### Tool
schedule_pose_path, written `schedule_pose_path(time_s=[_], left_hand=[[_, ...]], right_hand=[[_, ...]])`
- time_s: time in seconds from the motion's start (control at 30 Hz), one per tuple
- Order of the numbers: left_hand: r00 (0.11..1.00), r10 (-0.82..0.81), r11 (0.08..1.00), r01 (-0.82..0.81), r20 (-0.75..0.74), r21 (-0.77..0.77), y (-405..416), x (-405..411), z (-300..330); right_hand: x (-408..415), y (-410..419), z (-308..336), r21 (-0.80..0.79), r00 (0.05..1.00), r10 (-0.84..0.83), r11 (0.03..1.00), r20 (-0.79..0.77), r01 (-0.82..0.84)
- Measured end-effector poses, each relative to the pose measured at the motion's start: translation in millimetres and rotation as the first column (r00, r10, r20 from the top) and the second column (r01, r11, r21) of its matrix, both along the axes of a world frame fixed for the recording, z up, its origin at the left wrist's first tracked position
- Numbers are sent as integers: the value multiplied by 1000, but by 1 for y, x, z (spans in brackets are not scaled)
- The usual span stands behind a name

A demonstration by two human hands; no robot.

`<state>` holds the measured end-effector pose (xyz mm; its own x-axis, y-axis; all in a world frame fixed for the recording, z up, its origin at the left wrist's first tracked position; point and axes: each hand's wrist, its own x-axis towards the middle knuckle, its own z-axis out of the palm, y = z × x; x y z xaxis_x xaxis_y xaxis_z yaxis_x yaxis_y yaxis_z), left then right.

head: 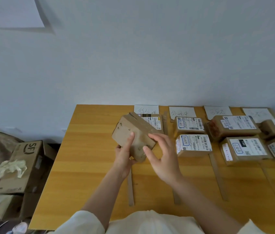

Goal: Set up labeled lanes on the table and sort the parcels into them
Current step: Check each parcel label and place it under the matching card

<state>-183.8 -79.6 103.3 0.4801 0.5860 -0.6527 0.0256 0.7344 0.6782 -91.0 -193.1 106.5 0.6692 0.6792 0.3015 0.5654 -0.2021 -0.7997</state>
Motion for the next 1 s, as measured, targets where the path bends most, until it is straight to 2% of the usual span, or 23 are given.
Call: schedule_pose_path(time_s=[0.13,0.2,0.3,0.37,0.43,0.47,0.5,0.57,0.6,0.63,0.67,0.77,0.83,0.9,1.0], left_hand=[[998,-56,998,57,-25,29,-3,3,1],[999,-34,999,36,-35,39,-5,4,2],[996,14,1000,-14,-84,3,-5,5,1],[994,30,1000,-30,-101,0,-6,3,0],[999,-28,1000,28,-27,1,-6,1,-4],[998,-66,998,65,26,9,-7,1,-4],[992,-99,995,98,75,16,-8,0,-4],[974,-164,986,162,156,28,-9,-2,-5],[965,-185,983,182,185,31,-9,-3,-7],[960,-190,982,189,205,26,-9,-3,-8],[962,-175,984,176,211,15,-9,-4,-10],[978,-91,996,93,187,-4,-6,-8,-15],[983,-55,998,61,176,-29,-4,-11,-17],[989,-25,998,33,144,-51,-3,-12,-17],[993,4,997,6,116,-79,-3,-11,-17]], right_hand=[[-4,-4,0,57,998,55,997,-10,-54],[-2,-6,0,70,995,85,994,-57,-81],[-1,-12,7,77,932,112,993,-344,-90],[1,-12,10,62,838,-18,996,-545,61],[7,-11,9,-117,707,-207,978,-676,174],[10,-10,7,-227,612,-264,964,-745,139],[12,-11,4,-286,515,-280,956,-810,69],[13,-12,0,-209,329,-176,976,-928,-65],[13,-12,-2,-137,268,-109,987,-957,-86],[12,-12,-4,-84,261,-62,994,-963,-70],[11,-12,-3,-62,315,-45,997,-948,-44],[7,-14,-5,-116,647,-113,992,-754,38],[7,-16,-5,-127,778,-146,988,-611,85],[7,-18,-9,-119,850,-137,989,-508,88],[9,-19,-11,-125,894,-130,989,-430,83]])
